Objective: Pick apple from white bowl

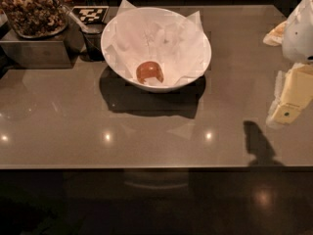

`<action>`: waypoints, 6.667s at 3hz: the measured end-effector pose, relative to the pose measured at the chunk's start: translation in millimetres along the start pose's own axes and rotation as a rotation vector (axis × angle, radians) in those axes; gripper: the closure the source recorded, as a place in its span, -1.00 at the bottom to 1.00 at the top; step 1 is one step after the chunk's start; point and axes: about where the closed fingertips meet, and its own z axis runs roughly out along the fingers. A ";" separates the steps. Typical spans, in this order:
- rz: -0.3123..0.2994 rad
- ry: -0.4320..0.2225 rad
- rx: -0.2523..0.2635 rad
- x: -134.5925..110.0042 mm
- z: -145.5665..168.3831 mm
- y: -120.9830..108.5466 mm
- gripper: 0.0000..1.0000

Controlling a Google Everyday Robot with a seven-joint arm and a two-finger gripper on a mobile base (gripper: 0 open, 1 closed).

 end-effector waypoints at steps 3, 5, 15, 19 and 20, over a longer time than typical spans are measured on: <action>0.033 -0.203 0.026 -11.9 -8.4 -37.9 -1.00; 0.039 -0.516 0.003 -72.5 -23.7 -95.1 -1.00; -0.096 -0.759 -0.193 -200.1 83.8 -118.6 -0.22; -0.147 -0.721 -0.292 -206.2 133.2 -118.9 -0.34; -0.150 -0.730 -0.306 -209.4 143.6 -115.7 -0.34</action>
Offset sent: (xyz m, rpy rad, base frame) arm 0.0193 0.0037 0.0078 0.1150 -0.0311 0.0062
